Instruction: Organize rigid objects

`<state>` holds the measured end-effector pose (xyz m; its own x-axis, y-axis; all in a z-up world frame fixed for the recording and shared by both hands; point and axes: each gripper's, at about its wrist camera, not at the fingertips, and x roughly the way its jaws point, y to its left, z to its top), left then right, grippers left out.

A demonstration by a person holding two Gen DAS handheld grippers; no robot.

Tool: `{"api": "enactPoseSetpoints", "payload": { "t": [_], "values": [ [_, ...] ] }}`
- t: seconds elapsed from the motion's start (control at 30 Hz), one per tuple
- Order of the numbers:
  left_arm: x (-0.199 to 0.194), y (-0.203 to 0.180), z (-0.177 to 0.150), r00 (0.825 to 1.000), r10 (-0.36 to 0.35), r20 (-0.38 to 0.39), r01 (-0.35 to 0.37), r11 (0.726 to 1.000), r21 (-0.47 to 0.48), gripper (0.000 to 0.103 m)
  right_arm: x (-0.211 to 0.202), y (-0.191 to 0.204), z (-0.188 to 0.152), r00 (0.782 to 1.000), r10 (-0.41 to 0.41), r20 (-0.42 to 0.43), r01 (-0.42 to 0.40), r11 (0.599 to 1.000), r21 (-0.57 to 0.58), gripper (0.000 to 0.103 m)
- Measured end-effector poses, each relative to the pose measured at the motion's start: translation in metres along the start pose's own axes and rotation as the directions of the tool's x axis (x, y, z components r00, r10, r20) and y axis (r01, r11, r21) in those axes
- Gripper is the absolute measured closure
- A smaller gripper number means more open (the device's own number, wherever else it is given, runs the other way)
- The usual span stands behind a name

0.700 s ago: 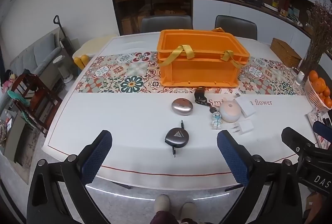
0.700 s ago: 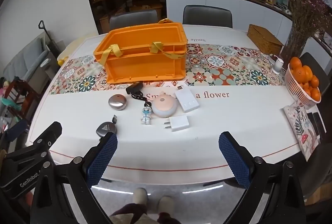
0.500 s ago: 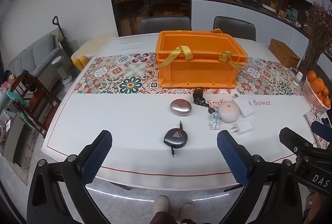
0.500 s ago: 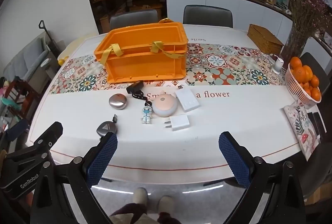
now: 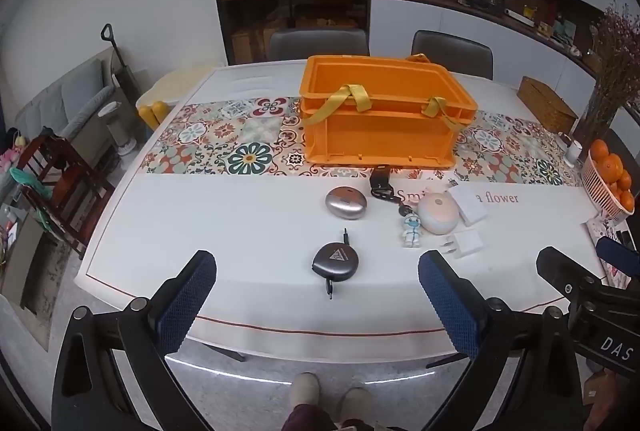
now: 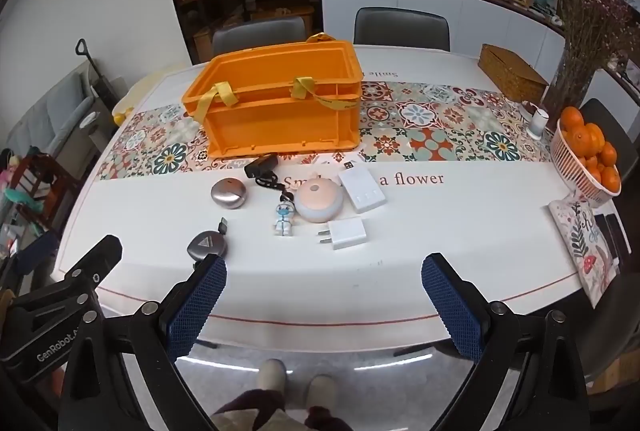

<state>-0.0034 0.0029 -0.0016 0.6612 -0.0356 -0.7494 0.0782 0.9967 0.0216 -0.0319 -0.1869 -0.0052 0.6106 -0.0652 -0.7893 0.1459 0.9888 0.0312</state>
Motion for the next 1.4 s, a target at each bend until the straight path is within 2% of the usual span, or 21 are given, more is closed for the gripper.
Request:
{"api": "enactPoseSetpoints", "payload": {
  "t": [1.4],
  "values": [
    [0.004,-0.010,-0.001,1.000,0.003,-0.018,-0.003,1.000,0.013,0.000,0.007,-0.003,-0.001,1.000,0.003,-0.018,-0.003,1.000,0.002,0.004]
  ]
}}
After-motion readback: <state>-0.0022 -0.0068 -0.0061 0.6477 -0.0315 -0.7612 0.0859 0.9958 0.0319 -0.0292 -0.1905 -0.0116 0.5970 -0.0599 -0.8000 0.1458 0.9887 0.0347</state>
